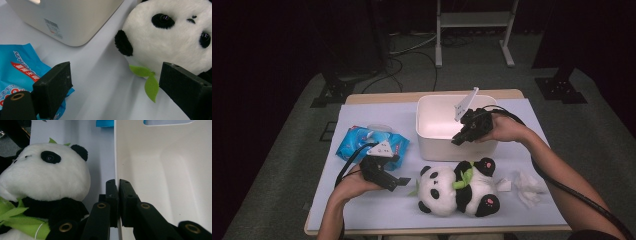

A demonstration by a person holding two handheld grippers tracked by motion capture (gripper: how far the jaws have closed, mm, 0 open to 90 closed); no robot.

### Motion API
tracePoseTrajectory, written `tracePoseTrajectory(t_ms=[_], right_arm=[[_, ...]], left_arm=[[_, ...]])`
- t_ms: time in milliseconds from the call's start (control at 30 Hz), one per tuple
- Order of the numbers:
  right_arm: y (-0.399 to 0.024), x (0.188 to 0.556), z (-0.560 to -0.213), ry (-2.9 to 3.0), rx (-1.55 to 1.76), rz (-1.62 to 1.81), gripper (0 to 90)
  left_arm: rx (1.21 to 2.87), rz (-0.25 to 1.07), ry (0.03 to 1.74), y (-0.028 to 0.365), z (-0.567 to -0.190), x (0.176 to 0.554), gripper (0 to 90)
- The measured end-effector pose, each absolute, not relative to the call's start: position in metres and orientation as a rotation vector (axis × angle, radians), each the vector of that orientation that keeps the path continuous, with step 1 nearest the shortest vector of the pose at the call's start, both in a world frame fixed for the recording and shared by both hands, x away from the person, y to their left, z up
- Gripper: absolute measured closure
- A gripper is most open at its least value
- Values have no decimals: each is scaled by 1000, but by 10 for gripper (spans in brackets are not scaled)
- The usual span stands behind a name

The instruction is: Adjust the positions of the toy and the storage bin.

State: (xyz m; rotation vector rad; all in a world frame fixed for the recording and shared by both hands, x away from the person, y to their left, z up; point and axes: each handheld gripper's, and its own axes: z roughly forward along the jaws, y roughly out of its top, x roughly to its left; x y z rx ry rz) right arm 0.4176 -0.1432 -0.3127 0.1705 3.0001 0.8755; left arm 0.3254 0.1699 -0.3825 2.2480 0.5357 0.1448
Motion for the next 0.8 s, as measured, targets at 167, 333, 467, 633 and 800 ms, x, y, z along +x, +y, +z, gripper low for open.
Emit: tracePoseTrajectory(t_ms=[167, 333, 467, 633, 800], right_arm=[[-145, 420, -314, 3002, 207, 870, 784], [-152, 418, -310, 2979, 227, 903, 739], [-160, 414, -303, 2956, 263, 929, 721], [-170, 410, -295, 2925, 290, 966, 693], [-178, 403, -287, 2897, 291, 1000, 665]], left_arm=[[2240, 150, 538, 171, -381, 325, 104], [2242, 146, 536, 170, -382, 326, 104], [2242, 139, 535, 170, -383, 327, 104], [2235, 136, 540, 171, -384, 329, 104], [2230, 132, 537, 169, -384, 329, 104]])
